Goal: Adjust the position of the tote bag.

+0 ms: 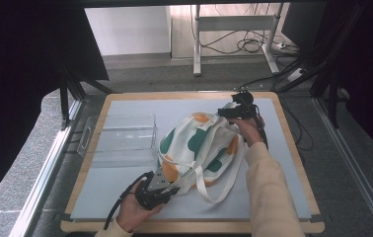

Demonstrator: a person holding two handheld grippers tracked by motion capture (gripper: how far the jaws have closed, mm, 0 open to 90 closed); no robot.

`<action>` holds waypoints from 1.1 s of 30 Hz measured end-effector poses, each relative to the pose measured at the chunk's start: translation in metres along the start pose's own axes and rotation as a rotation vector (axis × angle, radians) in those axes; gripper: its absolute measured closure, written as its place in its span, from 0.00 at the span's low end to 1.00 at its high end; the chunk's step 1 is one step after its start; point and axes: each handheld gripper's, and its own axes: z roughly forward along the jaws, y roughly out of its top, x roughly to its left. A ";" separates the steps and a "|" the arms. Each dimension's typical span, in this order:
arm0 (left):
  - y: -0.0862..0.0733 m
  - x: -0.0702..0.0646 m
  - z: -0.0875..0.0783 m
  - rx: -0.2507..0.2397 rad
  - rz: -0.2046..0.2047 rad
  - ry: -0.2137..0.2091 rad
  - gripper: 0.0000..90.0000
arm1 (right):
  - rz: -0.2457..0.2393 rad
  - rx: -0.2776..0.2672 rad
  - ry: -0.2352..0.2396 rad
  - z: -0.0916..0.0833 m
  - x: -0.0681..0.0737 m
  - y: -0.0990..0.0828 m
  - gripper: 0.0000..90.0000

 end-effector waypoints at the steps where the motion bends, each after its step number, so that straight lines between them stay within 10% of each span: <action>1: 0.000 0.000 0.000 0.001 0.000 0.000 0.85 | -0.003 0.010 -0.002 0.003 0.001 0.000 0.23; 12: 0.000 0.000 0.000 0.002 0.000 -0.002 0.85 | 0.031 0.105 0.033 0.017 0.002 -0.008 0.47; 23: 0.000 0.000 0.001 0.001 0.001 -0.005 0.85 | -0.063 0.088 0.019 0.017 0.005 -0.014 0.87; 33: -0.001 -0.001 0.000 -0.003 0.007 0.006 0.85 | -0.113 0.007 0.022 0.005 0.007 -0.016 0.95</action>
